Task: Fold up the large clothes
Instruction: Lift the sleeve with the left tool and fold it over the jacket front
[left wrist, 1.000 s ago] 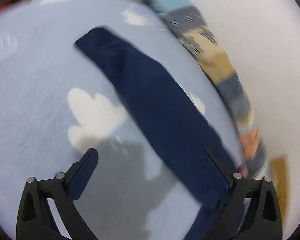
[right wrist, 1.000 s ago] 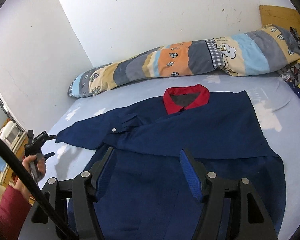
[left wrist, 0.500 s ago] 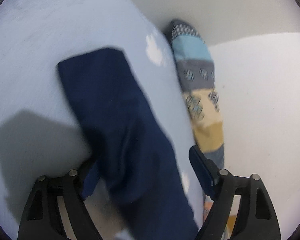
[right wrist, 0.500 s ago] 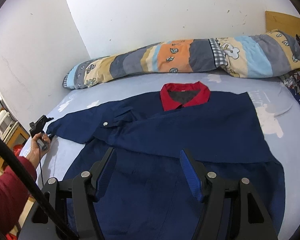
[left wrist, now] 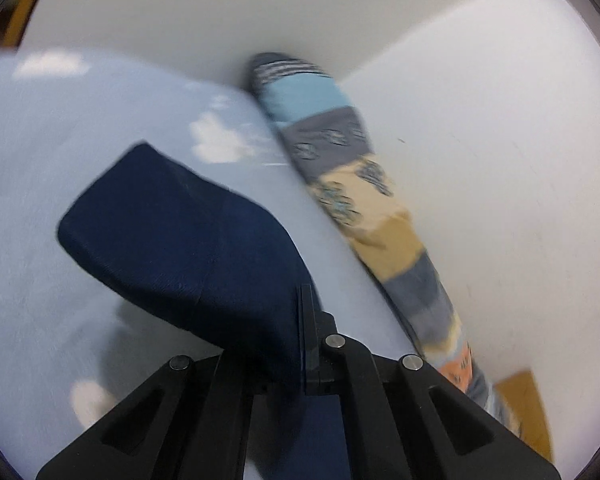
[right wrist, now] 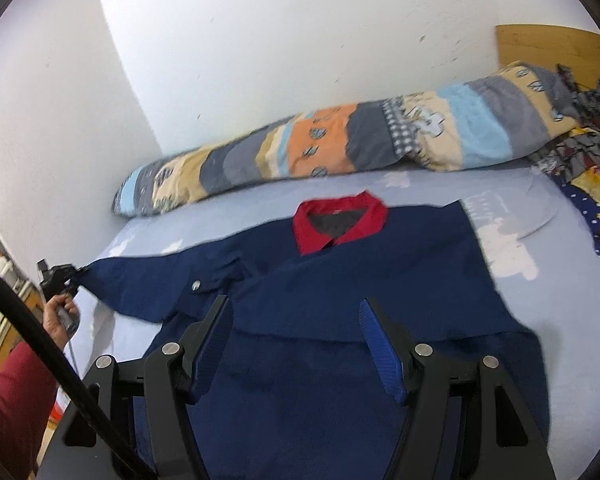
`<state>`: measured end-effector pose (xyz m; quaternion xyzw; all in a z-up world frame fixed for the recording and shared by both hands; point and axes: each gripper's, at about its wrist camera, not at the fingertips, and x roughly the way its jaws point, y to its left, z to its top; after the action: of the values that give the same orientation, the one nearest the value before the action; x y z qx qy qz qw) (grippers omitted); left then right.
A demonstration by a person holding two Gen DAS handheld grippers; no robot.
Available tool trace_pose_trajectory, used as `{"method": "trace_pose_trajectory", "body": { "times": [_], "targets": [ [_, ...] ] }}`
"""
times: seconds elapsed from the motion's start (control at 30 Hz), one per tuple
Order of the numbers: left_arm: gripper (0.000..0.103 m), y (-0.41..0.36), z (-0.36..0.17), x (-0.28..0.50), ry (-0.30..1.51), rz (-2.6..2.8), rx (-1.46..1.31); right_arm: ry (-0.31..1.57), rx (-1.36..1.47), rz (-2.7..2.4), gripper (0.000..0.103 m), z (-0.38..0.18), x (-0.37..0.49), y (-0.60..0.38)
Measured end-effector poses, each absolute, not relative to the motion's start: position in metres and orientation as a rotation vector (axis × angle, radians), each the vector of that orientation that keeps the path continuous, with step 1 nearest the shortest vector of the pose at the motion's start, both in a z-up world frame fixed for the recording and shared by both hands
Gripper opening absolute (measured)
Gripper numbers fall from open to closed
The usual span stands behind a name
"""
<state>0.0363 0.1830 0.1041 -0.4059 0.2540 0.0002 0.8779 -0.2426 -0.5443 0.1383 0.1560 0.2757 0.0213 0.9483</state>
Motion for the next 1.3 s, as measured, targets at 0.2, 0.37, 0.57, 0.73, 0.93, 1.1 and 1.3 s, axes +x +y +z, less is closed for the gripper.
{"method": "trace_pose_trajectory", "body": {
  "times": [0.2, 0.37, 0.57, 0.73, 0.93, 1.1, 1.3],
  "targets": [
    [0.0, 0.089, 0.195, 0.019, 0.509, -0.139, -0.691, 0.487, 0.371, -0.05, 0.07, 0.155, -0.263, -0.58],
    [0.0, -0.029, 0.265, 0.011, 0.499, -0.296, -0.573, 0.403, 0.41, -0.133, 0.071, 0.17, -0.29, -0.617],
    [0.0, -0.187, 0.319, -0.004, 0.511, -0.494, -0.468, 0.321, 0.473, -0.212, 0.071, 0.185, -0.327, -0.66],
    [0.0, -0.327, 0.318, -0.023, 0.542, -0.608, -0.33, 0.283, 0.552, -0.24, 0.071, 0.19, -0.353, -0.692],
    [0.005, -0.465, 0.234, -0.04, 0.687, -0.671, -0.178, 0.241, 0.581, -0.266, 0.071, 0.195, -0.374, -0.709],
    [0.009, -0.547, 0.114, -0.069, 0.846, -0.635, 0.032, 0.232, 0.587, -0.27, 0.071, 0.198, -0.378, -0.71],
    [0.079, -0.575, 0.036, -0.113, 0.944, -0.675, 0.199, 0.254, 0.575, -0.27, 0.071, 0.195, -0.369, -0.707]
  ]
}}
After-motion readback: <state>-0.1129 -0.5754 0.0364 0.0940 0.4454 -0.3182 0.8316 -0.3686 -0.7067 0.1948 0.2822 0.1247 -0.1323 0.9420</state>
